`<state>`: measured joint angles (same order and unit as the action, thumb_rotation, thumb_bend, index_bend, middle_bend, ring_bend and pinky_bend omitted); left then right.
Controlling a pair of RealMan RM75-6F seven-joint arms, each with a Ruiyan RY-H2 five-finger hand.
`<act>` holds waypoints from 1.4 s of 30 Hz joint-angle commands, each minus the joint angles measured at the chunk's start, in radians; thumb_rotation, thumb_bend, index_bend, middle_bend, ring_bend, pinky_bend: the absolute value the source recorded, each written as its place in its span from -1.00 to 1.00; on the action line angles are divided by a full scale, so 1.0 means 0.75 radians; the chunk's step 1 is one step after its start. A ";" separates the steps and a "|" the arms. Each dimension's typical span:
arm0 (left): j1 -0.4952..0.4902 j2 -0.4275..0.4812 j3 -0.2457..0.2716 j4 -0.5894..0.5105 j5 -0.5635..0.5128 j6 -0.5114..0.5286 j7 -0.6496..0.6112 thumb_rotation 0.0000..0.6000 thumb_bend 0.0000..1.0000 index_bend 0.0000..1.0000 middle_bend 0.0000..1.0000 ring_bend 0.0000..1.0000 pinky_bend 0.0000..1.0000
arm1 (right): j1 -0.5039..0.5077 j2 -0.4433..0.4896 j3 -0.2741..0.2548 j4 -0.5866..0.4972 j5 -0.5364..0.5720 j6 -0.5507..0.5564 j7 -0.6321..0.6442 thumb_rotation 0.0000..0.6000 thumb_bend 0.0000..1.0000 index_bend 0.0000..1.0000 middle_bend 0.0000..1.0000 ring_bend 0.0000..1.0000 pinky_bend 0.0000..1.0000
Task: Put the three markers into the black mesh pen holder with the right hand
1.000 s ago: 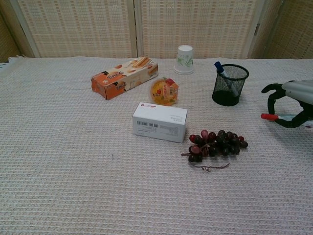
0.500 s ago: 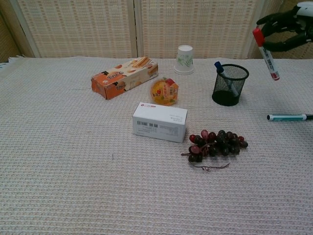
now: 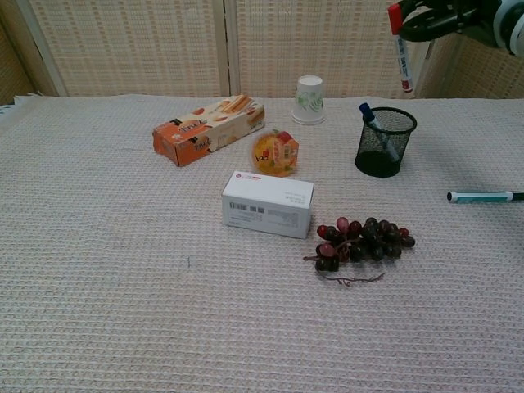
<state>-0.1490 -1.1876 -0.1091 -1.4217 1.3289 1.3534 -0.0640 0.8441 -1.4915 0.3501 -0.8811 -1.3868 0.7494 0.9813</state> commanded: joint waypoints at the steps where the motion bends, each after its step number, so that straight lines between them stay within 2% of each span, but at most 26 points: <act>1: 0.000 -0.001 -0.002 0.006 -0.004 -0.005 -0.006 1.00 0.22 -0.67 -1.00 -1.00 -0.89 | 0.074 -0.102 -0.045 0.142 -0.039 -0.051 0.087 1.00 -0.20 0.20 -0.85 -0.65 -0.89; 9: -0.006 -0.002 -0.005 0.014 -0.014 -0.022 -0.013 1.00 0.22 -0.68 -1.00 -1.00 -0.89 | 0.122 -0.196 -0.119 0.315 -0.080 -0.076 0.198 1.00 -0.20 0.20 -0.85 -0.65 -0.89; 13: -0.005 -0.001 -0.005 0.015 -0.013 -0.019 -0.013 1.00 0.22 -0.68 -1.00 -1.00 -0.89 | 0.122 -0.217 -0.156 0.369 -0.091 -0.086 0.195 1.00 -0.20 0.19 -0.84 -0.65 -0.89; 15: -0.004 -0.002 -0.003 0.015 -0.010 -0.018 -0.013 1.00 0.22 -0.68 -1.00 -1.00 -0.89 | 0.122 -0.226 -0.173 0.399 -0.083 -0.115 0.145 1.00 -0.20 0.08 -0.85 -0.66 -0.92; 17: -0.003 -0.003 -0.001 0.017 -0.010 -0.018 -0.011 1.00 0.22 -0.68 -1.00 -1.00 -0.89 | 0.120 -0.224 -0.182 0.403 -0.070 -0.147 0.110 1.00 -0.20 -0.10 -0.85 -0.71 -0.97; 20: -0.004 -0.005 -0.001 0.017 -0.011 -0.021 -0.007 1.00 0.22 -0.68 -1.00 -1.00 -0.89 | 0.114 -0.204 -0.190 0.386 -0.047 -0.187 0.046 1.00 -0.32 -0.35 -0.85 -0.77 -1.00; 26: -0.004 -0.005 -0.001 0.014 -0.010 -0.018 -0.001 1.00 0.22 -0.68 -1.00 -1.00 -0.89 | 0.088 -0.140 -0.189 0.295 -0.010 -0.184 -0.092 1.00 -0.51 -0.59 -0.86 -0.83 -1.00; 29: -0.004 -0.007 0.000 0.015 -0.008 -0.016 0.000 1.00 0.22 -0.68 -1.00 -1.00 -0.89 | 0.055 -0.076 -0.182 0.181 -0.004 -0.115 -0.147 1.00 -0.52 -0.63 -0.87 -0.83 -1.00; 33: -0.003 -0.007 0.001 0.014 -0.003 -0.012 0.001 1.00 0.22 -0.68 -1.00 -1.00 -0.89 | -0.077 0.085 -0.194 -0.135 -0.063 0.195 -0.319 1.00 -0.51 -0.63 -0.87 -0.83 -1.00; 35: -0.003 -0.006 0.000 0.013 -0.004 -0.012 -0.001 1.00 0.22 -0.68 -1.00 -1.00 -0.89 | -0.167 0.171 -0.217 -0.309 -0.090 0.350 -0.483 1.00 -0.52 -0.61 -0.87 -0.83 -1.00; 37: -0.003 -0.005 0.000 0.010 -0.003 -0.011 -0.003 1.00 0.22 -0.68 -1.00 -1.00 -0.89 | -0.296 0.290 -0.281 -0.542 -0.105 0.489 -0.770 1.00 -0.52 -0.56 -0.87 -0.83 -1.00; 40: -0.003 -0.002 0.001 0.006 0.005 -0.007 -0.004 1.00 0.22 -0.68 -1.00 -1.00 -0.89 | -0.414 0.408 -0.367 -0.733 -0.066 0.531 -1.070 1.00 -0.52 -0.50 -0.87 -0.83 -1.00; 42: -0.002 -0.001 0.001 0.003 0.008 -0.003 -0.004 1.00 0.22 -0.68 -1.00 -1.00 -0.89 | -0.482 0.449 -0.409 -0.795 0.013 0.523 -1.195 1.00 -0.53 -0.47 -0.87 -0.83 -1.00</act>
<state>-0.1509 -1.1888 -0.1082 -1.4195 1.3346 1.3507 -0.0671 0.6554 -1.3120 0.1387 -1.2385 -1.4258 1.0229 0.3829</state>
